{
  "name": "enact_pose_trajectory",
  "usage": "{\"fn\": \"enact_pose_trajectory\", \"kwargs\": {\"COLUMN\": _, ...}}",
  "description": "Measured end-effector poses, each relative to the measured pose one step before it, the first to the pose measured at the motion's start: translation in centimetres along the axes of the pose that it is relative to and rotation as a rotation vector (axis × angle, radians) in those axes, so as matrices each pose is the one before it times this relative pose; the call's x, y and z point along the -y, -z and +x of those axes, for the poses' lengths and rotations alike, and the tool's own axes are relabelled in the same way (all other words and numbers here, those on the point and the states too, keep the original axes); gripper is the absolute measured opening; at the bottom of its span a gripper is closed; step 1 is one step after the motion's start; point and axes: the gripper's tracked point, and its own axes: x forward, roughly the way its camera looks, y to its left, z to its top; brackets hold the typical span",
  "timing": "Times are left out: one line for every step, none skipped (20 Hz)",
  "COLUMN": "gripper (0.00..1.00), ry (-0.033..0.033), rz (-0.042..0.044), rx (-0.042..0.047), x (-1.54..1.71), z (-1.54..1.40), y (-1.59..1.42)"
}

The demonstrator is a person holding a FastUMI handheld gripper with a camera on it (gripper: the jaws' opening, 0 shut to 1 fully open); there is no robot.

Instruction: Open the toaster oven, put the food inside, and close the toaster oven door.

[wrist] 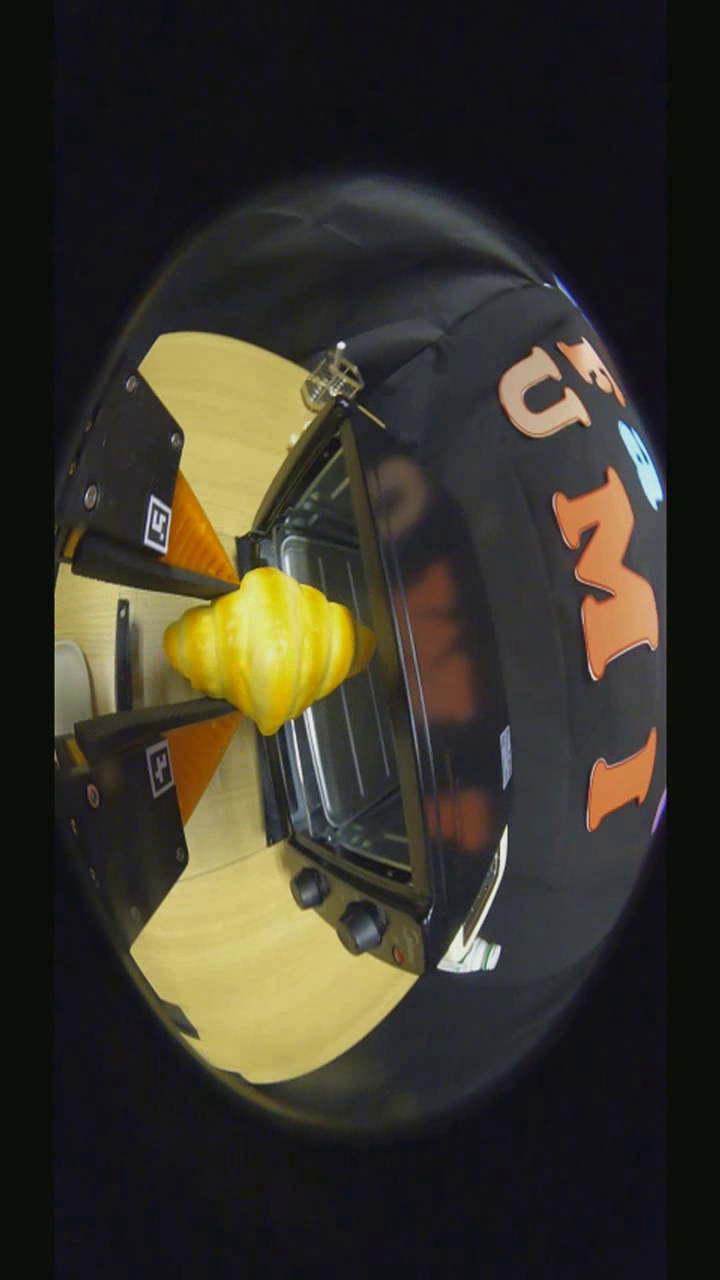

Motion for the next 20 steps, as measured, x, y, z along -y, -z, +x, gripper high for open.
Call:
{"fn": "enact_pose_trajectory", "kwargs": {"gripper": 0.53, "ry": -0.02577, "rz": 0.02990, "rx": 0.01095, "x": -0.478, "z": 0.563, "y": -0.499}}
{"fn": "enact_pose_trajectory", "kwargs": {"gripper": 0.53, "ry": -0.01819, "rz": 0.02813, "rx": 0.00908, "x": -0.180, "z": 0.398, "y": -0.468}}
{"fn": "enact_pose_trajectory", "kwargs": {"gripper": 0.53, "ry": -0.01369, "rz": 0.02676, "rx": 0.00957, "x": -0.117, "z": 0.494, "y": -0.446}}
{"fn": "enact_pose_trajectory", "kwargs": {"gripper": 0.53, "ry": -0.00950, "rz": 0.02054, "rx": 0.01097, "x": -0.174, "z": 0.502, "y": -0.346}}
{"fn": "enact_pose_trajectory", "kwargs": {"gripper": 0.53, "ry": -0.00487, "rz": 0.01175, "rx": 0.01087, "x": -0.099, "z": 0.387, "y": -0.379}}
{"fn": "enact_pose_trajectory", "kwargs": {"gripper": 0.53, "ry": -0.00337, "rz": 0.00457, "rx": 0.01151, "x": 0.098, "z": 0.495, "y": -0.431}}
{"fn": "enact_pose_trajectory", "kwargs": {"gripper": 0.53, "ry": 0.00525, "rz": -0.00168, "rx": -0.01680, "x": 0.259, "z": 0.755, "y": 0.267}}
{"fn": "enact_pose_trajectory", "kwargs": {"gripper": 0.54, "ry": 0.00486, "rz": -0.00873, "rx": -0.01861, "x": 0.263, "z": 0.202, "y": 0.565}}
{"fn": "enact_pose_trajectory", "kwargs": {"gripper": 0.59, "ry": 0.01450, "rz": -0.02711, "rx": 0.00111, "x": 0.206, "z": 0.487, "y": 0.323}}
{"fn": "enact_pose_trajectory", "kwargs": {"gripper": 0.63, "ry": 0.01535, "rz": -0.04634, "rx": 0.00353, "x": 0.241, "z": 0.431, "y": 0.299}}
{"fn": "enact_pose_trajectory", "kwargs": {"gripper": 0.64, "ry": 0.02923, "rz": -0.03516, "rx": 0.01707, "x": 0.498, "z": 0.095, "y": -0.084}}
{"fn": "enact_pose_trajectory", "kwargs": {"gripper": 0.64, "ry": 0.01703, "rz": -0.01377, "rx": 0.00366, "x": 0.109, "z": 0.187, "y": -0.105}}
{"fn": "enact_pose_trajectory", "kwargs": {"gripper": 0.63, "ry": -0.00085, "rz": 0.00320, "rx": 0.00548, "x": -0.114, "z": -0.046, "y": -0.124}}
{"fn": "enact_pose_trajectory", "kwargs": {"gripper": 0.63, "ry": 0.00550, "rz": 0.00010, "rx": -0.00677, "x": -0.042, "z": -0.250, "y": 0.123}}
{"fn": "enact_pose_trajectory", "kwargs": {"gripper": 0.63, "ry": 0.00398, "rz": -0.00592, "rx": 0.00018, "x": 0.070, "z": -0.114, "y": -0.137}}
{"fn": "enact_pose_trajectory", "kwargs": {"gripper": 0.63, "ry": 0.00593, "rz": -0.00647, "rx": 0.01555, "x": 0.155, "z": 0.057, "y": -0.561}}
{"fn": "enact_pose_trajectory", "kwargs": {"gripper": 0.63, "ry": 0.00722, "rz": 0.00013, "rx": 0.01207, "x": 0.105, "z": 0.202, "y": -0.518}}
{"fn": "enact_pose_trajectory", "kwargs": {"gripper": 0.63, "ry": -0.00459, "rz": 0.00041, "rx": 0.01701, "x": -0.071, "z": 0.273, "y": -0.620}}
{"fn": "enact_pose_trajectory", "kwargs": {"gripper": 0.63, "ry": -0.00815, "rz": 0.00109, "rx": 0.03538, "x": -0.119, "z": 0.388, "y": -0.747}}
{"fn": "enact_pose_trajectory", "kwargs": {"gripper": 0.63, "ry": 0.01002, "rz": 0.00562, "rx": 0.01753, "x": 0.249, "z": 0.518, "y": -0.578}}
